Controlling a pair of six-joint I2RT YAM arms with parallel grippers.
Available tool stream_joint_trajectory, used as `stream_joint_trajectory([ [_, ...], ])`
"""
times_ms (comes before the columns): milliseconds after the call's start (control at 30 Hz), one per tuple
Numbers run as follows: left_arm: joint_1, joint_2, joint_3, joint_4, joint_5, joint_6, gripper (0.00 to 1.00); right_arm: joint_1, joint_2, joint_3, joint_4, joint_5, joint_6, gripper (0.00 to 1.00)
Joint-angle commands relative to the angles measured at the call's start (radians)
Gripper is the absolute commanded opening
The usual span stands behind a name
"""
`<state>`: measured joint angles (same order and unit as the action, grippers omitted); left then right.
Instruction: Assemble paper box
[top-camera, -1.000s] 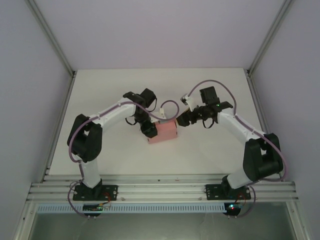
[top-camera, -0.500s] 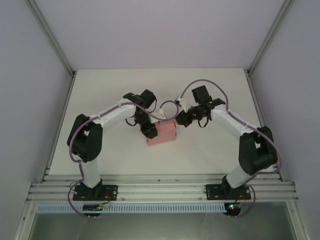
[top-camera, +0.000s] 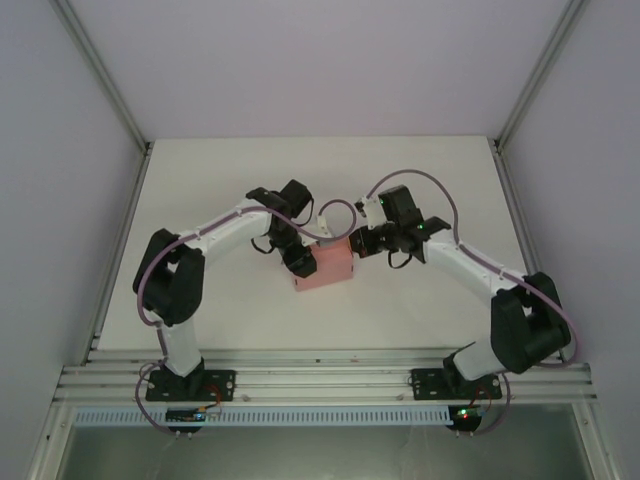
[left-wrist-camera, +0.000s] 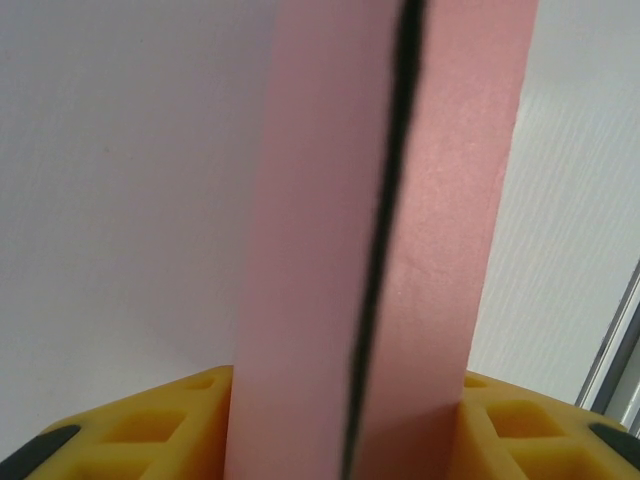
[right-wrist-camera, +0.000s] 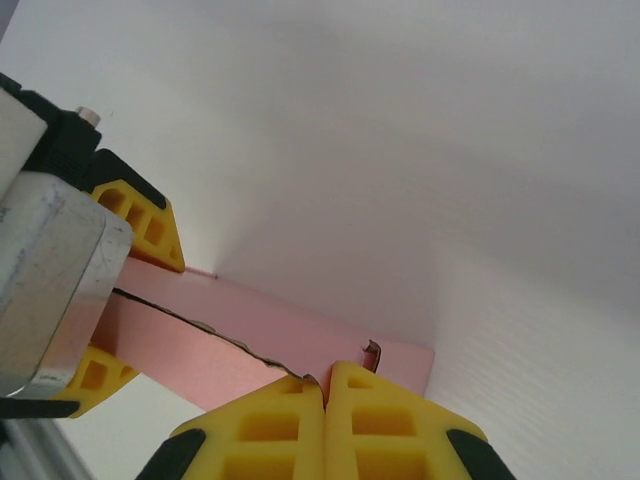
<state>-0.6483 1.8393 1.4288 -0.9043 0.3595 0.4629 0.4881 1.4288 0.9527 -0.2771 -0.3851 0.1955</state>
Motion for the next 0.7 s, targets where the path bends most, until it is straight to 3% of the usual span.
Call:
stream_joint_trajectory([
  [0, -0.001, -0.006, -0.019, 0.095, -0.025, -0.046, 0.46, 0.041, -0.05, -0.097, 0.087, -0.009, -0.006, 0.0],
  [267, -0.005, -0.012, -0.016, 0.093, -0.03, -0.067, 0.52, 0.047, -0.086, -0.187, 0.138, 0.045, 0.012, 0.0],
  [467, -0.014, -0.011, -0.02, 0.108, -0.037, -0.086, 0.52, 0.089, -0.084, -0.181, 0.121, 0.123, 0.189, 0.0],
  [667, -0.018, -0.014, -0.035, 0.117, -0.043, -0.091, 0.52, 0.11, -0.12, -0.163, 0.08, 0.157, 0.237, 0.0],
])
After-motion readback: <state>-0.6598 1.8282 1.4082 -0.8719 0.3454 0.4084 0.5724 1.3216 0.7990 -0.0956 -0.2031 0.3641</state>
